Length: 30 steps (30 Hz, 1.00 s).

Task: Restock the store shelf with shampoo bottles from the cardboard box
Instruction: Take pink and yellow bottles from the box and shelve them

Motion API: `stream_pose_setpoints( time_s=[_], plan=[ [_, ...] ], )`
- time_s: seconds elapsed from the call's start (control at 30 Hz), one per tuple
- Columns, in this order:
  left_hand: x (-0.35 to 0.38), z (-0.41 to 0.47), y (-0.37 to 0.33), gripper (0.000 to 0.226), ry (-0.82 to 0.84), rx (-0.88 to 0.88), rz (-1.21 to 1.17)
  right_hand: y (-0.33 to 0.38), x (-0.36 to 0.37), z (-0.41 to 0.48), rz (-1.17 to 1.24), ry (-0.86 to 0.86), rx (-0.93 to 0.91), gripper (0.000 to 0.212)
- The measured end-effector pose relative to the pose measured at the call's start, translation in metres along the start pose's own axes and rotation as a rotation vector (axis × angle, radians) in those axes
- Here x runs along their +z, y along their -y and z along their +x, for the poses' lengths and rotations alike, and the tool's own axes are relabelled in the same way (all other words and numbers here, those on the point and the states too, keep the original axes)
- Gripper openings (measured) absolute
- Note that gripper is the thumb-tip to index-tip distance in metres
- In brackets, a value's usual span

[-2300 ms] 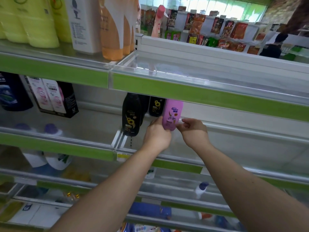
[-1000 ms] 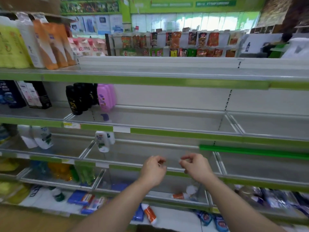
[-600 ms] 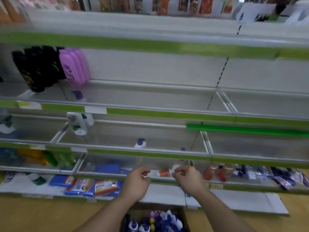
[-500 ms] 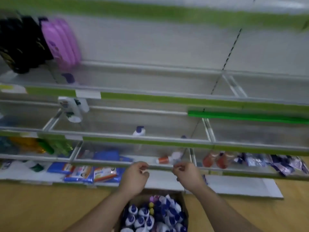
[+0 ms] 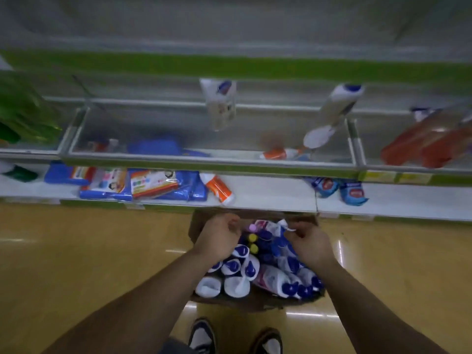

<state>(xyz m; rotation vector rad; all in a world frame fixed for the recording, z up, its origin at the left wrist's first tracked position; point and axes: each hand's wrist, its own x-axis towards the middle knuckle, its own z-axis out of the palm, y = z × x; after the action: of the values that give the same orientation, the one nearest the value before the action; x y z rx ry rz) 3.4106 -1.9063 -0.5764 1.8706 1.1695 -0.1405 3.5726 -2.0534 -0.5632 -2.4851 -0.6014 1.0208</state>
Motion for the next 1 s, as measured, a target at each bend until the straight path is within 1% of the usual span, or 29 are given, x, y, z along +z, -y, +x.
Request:
stream_pose_setpoints(
  time_s=[0.1,0.17,0.23,0.33,0.4,0.53,0.63,0.77,0.83,1.0],
  plan=[
    [0.052,0.053,0.049,0.023,0.049,-0.025,0.015,-0.039,0.058,0.059,-0.049,0.023,-0.037,0.023],
    [0.083,0.085,0.076,0.022,0.093,-0.022,0.031,-0.062,0.093,0.095,-0.076,0.040,-0.061,0.028],
    [0.112,0.113,0.102,0.025,0.129,-0.012,0.034,-0.080,0.124,0.127,-0.095,0.053,-0.074,0.032],
    [0.148,0.150,0.133,0.031,0.150,-0.016,0.001,-0.101,0.161,0.168,-0.178,0.087,-0.082,0.029],
    [0.166,0.174,0.148,0.033,0.165,-0.035,0.039,-0.112,0.180,0.194,-0.231,0.126,-0.084,0.029],
    [0.186,0.215,0.159,0.042,0.234,-0.114,0.033,-0.123,0.199,0.232,-0.295,0.227,-0.134,0.029],
    [0.191,0.233,0.159,0.050,0.297,-0.190,0.041,-0.125,0.206,0.247,-0.318,0.244,-0.186,0.034],
    [0.200,0.243,0.159,0.055,0.329,-0.268,-0.133,-0.129,0.219,0.256,-0.339,0.249,-0.227,0.037],
    [0.205,0.248,0.159,0.057,0.317,-0.286,-0.176,-0.131,0.224,0.258,-0.347,0.220,-0.236,0.040],
    [0.213,0.252,0.164,0.066,0.238,-0.347,-0.293,-0.131,0.232,0.263,-0.358,0.168,-0.247,0.039]
  ],
)
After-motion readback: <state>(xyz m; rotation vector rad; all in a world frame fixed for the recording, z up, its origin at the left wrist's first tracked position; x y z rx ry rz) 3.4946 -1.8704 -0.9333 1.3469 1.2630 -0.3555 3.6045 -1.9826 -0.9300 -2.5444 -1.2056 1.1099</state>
